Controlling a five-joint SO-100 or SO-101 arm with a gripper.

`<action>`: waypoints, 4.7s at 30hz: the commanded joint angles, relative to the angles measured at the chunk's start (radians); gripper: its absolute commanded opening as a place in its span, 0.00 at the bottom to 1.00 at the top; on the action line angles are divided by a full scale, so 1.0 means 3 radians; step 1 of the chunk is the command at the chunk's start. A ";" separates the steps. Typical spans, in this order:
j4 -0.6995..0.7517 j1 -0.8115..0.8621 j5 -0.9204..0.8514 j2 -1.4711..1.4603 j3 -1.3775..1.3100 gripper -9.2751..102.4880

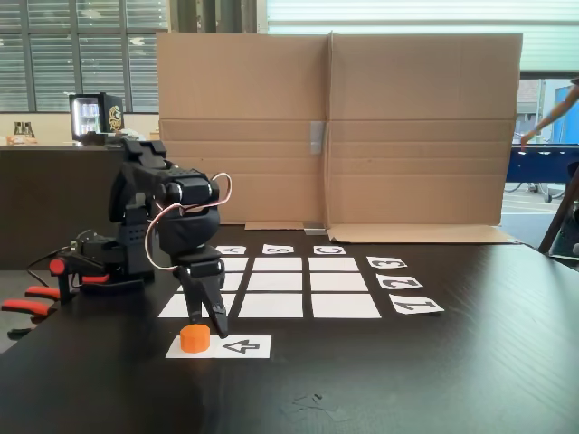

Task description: Pick up the round, orange token and place it in the grid on square B3.

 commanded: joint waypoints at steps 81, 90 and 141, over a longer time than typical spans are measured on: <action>-0.0107 -0.4362 -0.0460 0.2720 0.1785 0.07; -0.0133 -0.4571 -0.0235 0.1708 0.1232 0.07; -0.2475 -0.4556 0.0210 0.3134 0.4101 0.56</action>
